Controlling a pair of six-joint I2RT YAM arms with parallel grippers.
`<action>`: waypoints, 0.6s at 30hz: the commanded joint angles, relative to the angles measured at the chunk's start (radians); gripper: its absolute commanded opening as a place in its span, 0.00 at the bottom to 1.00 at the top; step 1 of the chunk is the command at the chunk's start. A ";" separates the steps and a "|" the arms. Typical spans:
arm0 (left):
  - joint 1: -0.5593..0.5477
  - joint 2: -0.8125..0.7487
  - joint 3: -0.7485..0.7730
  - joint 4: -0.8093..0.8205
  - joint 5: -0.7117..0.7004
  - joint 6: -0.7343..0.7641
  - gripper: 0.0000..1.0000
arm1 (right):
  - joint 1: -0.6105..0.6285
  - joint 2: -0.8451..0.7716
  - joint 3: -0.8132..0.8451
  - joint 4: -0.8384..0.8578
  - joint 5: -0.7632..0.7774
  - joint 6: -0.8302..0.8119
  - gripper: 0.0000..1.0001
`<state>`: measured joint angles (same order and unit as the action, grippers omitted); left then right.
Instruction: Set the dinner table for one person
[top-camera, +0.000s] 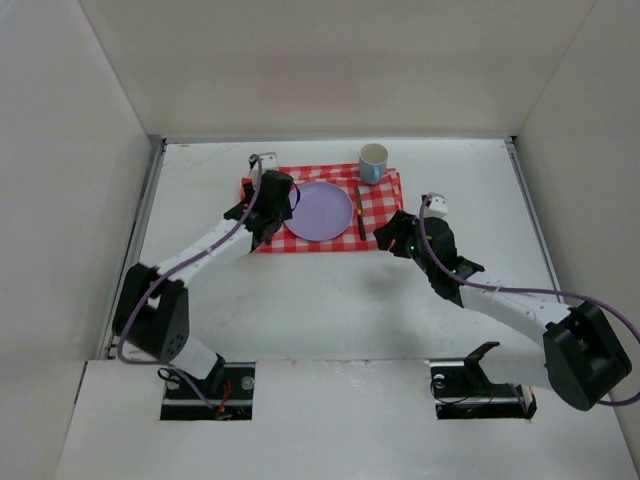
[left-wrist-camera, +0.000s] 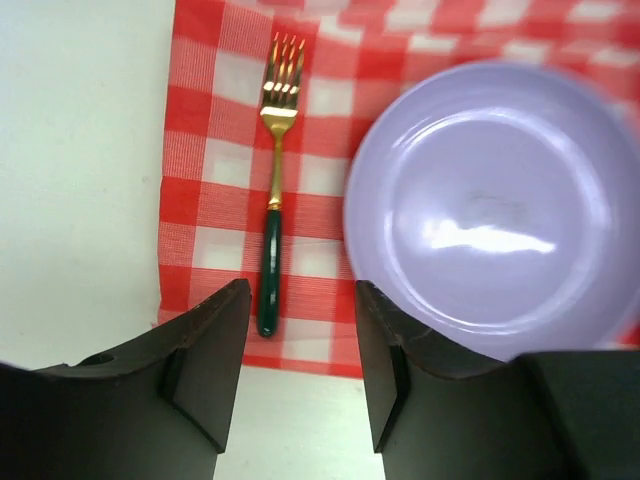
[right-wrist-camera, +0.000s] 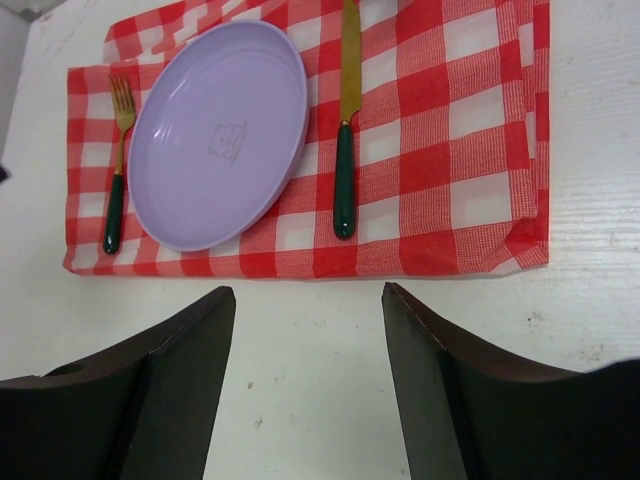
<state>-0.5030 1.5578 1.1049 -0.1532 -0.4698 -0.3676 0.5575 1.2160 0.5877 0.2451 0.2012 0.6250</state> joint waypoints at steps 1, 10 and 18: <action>-0.016 -0.152 -0.109 0.089 -0.032 -0.096 0.44 | 0.006 -0.032 0.003 0.063 0.027 -0.002 0.67; 0.094 -0.577 -0.485 0.074 -0.009 -0.306 0.43 | -0.031 -0.137 -0.072 0.105 0.109 0.057 0.52; 0.238 -0.927 -0.669 -0.133 -0.013 -0.439 0.43 | -0.190 -0.259 -0.178 0.122 0.109 0.183 0.13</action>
<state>-0.2993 0.7147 0.4805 -0.2016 -0.4786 -0.7219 0.4168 1.0050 0.4385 0.3023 0.2901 0.7391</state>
